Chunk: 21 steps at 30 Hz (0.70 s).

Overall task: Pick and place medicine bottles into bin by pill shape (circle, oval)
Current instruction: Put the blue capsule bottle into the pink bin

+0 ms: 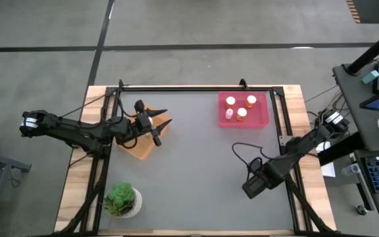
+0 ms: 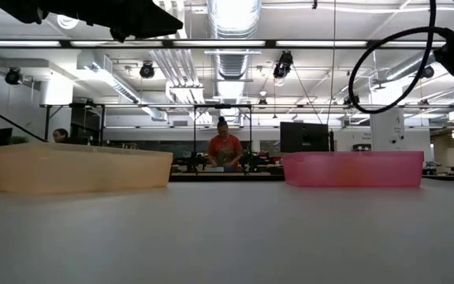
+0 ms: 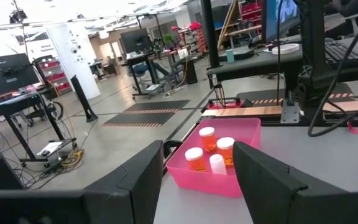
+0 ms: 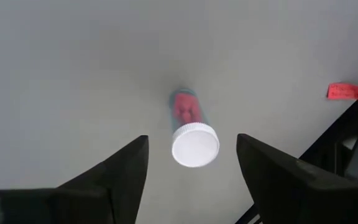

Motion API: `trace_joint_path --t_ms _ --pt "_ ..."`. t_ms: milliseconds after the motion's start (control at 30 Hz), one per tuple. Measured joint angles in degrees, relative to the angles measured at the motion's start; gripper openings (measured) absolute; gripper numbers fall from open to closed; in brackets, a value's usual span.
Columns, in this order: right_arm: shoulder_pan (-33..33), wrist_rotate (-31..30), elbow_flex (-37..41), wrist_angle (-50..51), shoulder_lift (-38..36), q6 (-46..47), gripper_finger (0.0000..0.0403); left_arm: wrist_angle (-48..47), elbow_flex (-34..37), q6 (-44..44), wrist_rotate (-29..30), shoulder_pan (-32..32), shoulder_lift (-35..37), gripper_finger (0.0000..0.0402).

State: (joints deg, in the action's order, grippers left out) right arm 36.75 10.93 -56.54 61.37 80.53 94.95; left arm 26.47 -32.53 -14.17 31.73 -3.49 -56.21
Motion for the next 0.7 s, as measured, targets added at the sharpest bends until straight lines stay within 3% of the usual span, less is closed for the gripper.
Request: trace_joint_path --t_ms 300,700 --pt "0.14 0.01 1.80 -0.86 0.96 -0.43 0.0204 -0.01 0.07 0.02 -0.02 0.00 0.00 0.0179" --pt "0.14 0.06 2.06 -2.28 0.52 -0.50 0.0100 -0.01 0.11 0.20 -0.02 0.00 0.00 0.0179"
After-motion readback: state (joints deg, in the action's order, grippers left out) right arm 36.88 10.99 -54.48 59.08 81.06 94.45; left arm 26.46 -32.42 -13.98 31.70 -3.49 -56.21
